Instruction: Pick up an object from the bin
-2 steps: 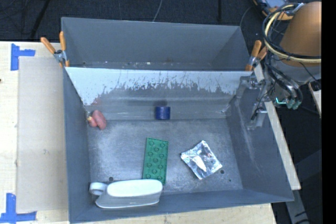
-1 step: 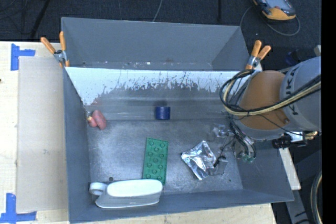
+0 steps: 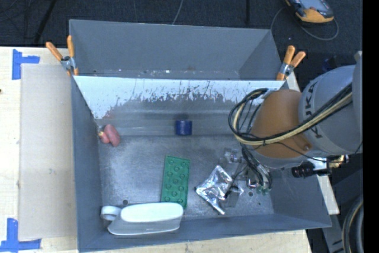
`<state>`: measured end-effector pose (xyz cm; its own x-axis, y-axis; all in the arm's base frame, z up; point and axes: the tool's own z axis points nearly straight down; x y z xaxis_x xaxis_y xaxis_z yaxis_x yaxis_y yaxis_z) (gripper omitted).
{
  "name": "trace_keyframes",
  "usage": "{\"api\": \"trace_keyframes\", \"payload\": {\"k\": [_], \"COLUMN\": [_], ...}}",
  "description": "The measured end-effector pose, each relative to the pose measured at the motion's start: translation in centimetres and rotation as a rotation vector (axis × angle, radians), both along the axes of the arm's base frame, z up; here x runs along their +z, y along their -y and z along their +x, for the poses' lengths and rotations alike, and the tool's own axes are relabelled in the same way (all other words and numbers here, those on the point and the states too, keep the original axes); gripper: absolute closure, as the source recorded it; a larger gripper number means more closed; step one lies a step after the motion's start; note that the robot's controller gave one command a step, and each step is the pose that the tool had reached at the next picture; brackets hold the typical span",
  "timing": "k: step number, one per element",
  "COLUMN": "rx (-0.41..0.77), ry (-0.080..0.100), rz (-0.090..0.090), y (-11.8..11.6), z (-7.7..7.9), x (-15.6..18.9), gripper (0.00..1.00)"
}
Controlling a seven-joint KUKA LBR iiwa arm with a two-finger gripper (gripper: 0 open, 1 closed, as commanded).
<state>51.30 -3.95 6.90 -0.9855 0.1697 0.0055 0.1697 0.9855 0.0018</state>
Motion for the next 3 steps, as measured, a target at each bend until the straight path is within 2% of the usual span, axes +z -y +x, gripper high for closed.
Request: {"api": "trace_keyframes", "payload": {"k": [1,2,3], "rx": [0.001,-0.062,-0.039], "ry": [0.003,0.015,0.016], "rz": [-0.003,-0.003,-0.003], "y": [0.2,-0.8,-0.8], "z": [0.1,2.4,2.1], "x": [0.0,12.1,29.8], "gripper": [1.0,1.0,1.0]}}
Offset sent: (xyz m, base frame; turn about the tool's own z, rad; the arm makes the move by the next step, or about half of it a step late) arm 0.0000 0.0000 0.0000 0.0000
